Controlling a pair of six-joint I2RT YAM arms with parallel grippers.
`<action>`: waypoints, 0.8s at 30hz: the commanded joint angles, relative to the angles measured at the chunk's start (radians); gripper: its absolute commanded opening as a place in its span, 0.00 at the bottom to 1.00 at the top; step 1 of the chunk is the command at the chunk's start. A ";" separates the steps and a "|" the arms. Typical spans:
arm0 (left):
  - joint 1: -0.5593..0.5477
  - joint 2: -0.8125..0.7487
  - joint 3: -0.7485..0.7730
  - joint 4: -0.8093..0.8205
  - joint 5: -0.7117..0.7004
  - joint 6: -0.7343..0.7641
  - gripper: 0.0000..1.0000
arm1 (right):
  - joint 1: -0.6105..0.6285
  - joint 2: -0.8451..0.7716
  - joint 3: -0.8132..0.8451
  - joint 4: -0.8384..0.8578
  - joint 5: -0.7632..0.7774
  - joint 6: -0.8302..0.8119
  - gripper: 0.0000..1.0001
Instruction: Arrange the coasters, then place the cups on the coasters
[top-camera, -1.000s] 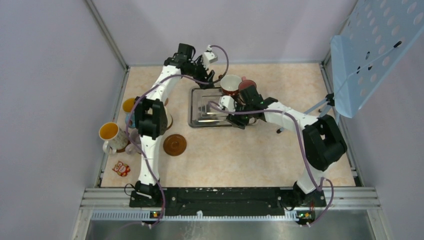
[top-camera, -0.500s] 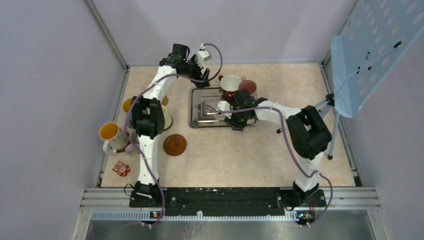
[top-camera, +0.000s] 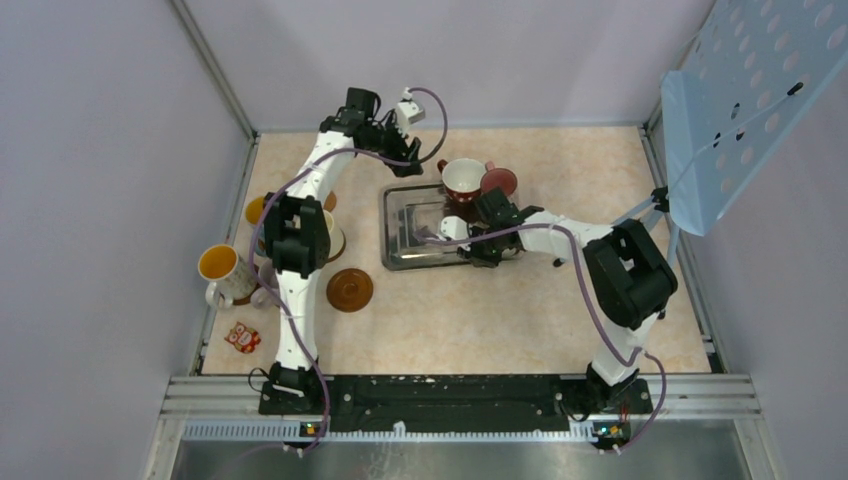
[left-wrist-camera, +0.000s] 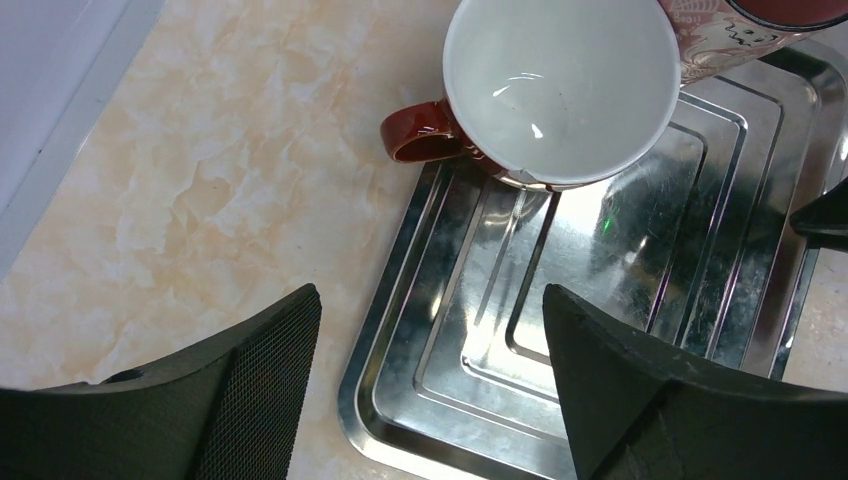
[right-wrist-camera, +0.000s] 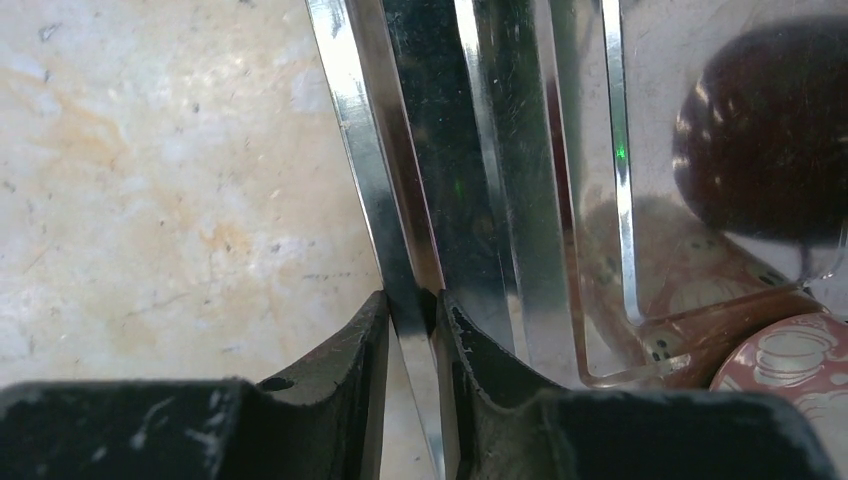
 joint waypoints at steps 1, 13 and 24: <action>-0.013 -0.032 0.033 -0.049 0.100 0.081 0.86 | 0.012 -0.023 -0.088 -0.169 -0.011 -0.022 0.20; -0.086 0.035 0.057 -0.134 0.035 0.372 0.87 | 0.012 -0.163 -0.066 -0.168 -0.022 0.032 0.62; -0.149 0.105 0.092 -0.099 -0.085 0.619 0.91 | 0.012 -0.310 -0.065 -0.174 -0.030 0.102 0.66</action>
